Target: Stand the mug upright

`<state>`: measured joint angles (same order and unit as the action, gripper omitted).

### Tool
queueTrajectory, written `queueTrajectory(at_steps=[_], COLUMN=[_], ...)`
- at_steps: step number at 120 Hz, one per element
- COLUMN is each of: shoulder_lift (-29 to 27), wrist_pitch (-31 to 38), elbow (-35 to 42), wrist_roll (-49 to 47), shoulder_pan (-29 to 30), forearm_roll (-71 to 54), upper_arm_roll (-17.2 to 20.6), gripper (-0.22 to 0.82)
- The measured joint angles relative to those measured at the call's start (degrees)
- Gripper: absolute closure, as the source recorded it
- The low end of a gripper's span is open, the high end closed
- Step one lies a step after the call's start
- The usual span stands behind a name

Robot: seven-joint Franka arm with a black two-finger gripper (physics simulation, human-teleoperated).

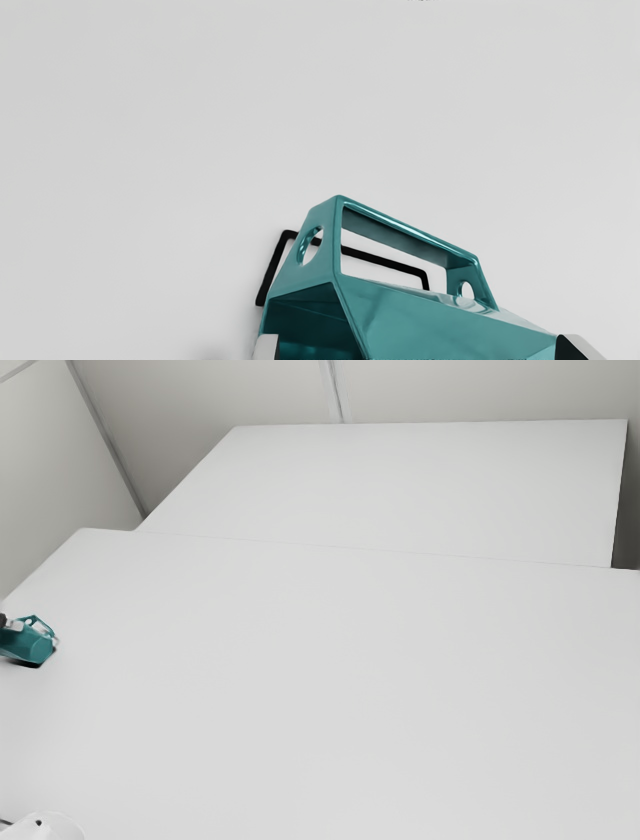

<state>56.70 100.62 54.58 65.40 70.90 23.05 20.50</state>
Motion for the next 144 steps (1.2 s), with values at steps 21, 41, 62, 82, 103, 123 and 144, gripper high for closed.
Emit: queueTrajectory(at_steps=[21,41,62,82,103,123,144], shoulder_lift=[-0.2,-0.4,-0.4,-0.4,-0.7,-2.4,-8.6], wrist_pitch=[-2.5,-5.0,-6.7,-7.5,-7.7,-7.9,-7.8], elbow=[0.2,0.3,0.4,0.7,1.1,2.4,7.1], wrist_roll=[0.2,0.0,-0.1,-0.1,-0.1,-0.2,-0.5], shoulder_pan=[0.7,1.3,1.4,1.4,1.2,1.3,0.8], forearm_roll=[1.6,3.3,5.5,7.3,7.8,8.0,7.3], upper_arm_roll=[-0.4,-0.5,-0.5,-0.4,-0.3,-0.1,0.1], gripper=[0.23,0.41,0.56,0.68,0.74,0.77,0.78])
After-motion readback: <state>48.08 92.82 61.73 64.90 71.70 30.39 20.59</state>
